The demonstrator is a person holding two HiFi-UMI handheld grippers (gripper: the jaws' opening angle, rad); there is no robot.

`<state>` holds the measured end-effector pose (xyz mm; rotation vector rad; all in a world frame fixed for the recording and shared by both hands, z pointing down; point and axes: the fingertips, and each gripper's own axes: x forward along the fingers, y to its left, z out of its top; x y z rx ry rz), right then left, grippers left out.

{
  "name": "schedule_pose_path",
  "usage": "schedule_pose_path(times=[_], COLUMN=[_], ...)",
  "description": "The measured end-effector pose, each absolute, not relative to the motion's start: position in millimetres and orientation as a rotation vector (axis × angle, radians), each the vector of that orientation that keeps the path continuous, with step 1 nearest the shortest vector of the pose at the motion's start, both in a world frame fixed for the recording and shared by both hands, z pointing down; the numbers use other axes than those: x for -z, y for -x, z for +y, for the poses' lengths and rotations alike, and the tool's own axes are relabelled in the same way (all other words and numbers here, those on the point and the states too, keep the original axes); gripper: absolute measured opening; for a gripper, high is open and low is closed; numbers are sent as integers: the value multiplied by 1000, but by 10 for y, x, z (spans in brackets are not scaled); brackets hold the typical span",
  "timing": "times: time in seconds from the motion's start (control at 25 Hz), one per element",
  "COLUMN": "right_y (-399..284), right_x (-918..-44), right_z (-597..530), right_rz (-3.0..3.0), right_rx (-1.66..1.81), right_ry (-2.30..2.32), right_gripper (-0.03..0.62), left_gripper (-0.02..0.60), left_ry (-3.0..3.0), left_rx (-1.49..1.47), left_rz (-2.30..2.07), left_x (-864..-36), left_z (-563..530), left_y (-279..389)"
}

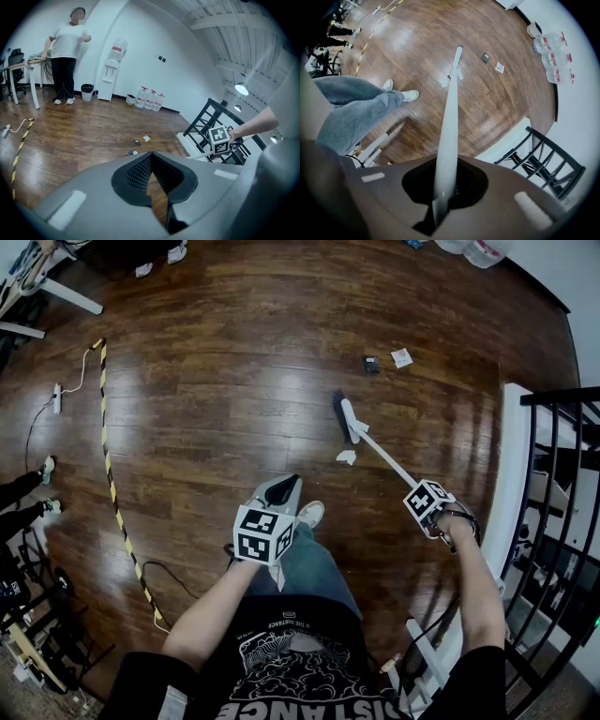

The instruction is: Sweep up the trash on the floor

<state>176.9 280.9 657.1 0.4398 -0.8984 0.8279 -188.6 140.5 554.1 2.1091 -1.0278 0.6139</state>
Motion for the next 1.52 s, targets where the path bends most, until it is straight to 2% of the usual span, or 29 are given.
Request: schedule_pose_path(times=[0.36,0.68,1.08,1.52], right_y=[-1398,-1573,-2246,-2544], right_x=[-6406,-6576,-6630,-6543], right_z=[3543,3917,3245,2776], right_rz=[-1073,-967,-877,-853], right_rx=[-1105,-1038,-796,-765], right_ry=[-432,-285,-249,-348], right_gripper=[0,0,0,0], left_gripper=[5,5,5,5], left_ry=[-2144,-2146,-2111,-2131], left_rx=[-623,-634,-646,-661], left_rz=[-1000,-948,-972,-969], left_x=[-5418,-5545,-5690,-5589], left_z=[1376,1466,1333,1105], left_y=[1732,1478,1444,1254])
